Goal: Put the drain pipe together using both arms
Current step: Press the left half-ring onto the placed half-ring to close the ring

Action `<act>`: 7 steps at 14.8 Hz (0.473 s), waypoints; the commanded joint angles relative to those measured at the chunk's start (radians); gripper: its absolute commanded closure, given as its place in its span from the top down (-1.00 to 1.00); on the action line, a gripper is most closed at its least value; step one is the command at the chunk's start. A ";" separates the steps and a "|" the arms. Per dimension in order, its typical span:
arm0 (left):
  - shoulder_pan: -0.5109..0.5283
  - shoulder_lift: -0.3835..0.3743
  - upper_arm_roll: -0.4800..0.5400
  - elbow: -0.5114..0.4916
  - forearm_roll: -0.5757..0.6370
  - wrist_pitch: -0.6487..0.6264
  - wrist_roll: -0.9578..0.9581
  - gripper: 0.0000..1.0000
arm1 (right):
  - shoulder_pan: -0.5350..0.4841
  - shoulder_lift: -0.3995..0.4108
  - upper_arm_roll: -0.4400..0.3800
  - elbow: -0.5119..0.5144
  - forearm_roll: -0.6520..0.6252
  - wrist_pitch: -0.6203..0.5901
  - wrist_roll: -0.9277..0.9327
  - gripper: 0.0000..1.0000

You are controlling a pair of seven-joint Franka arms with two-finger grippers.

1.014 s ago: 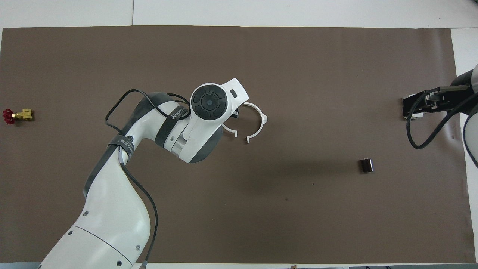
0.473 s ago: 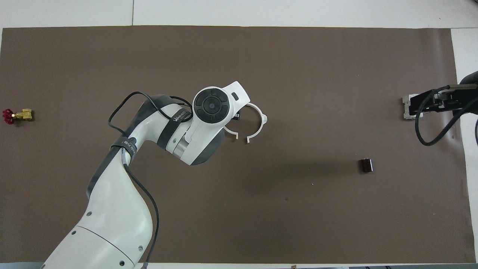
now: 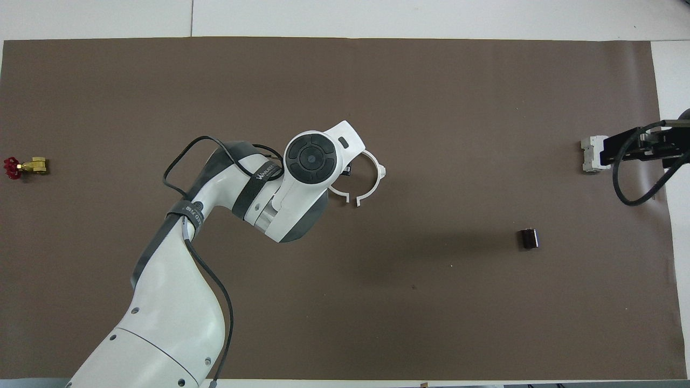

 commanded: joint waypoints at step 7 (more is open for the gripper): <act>-0.020 -0.009 0.008 -0.027 -0.042 0.022 -0.058 -1.00 | -0.014 -0.008 0.005 -0.007 0.019 0.012 -0.052 1.00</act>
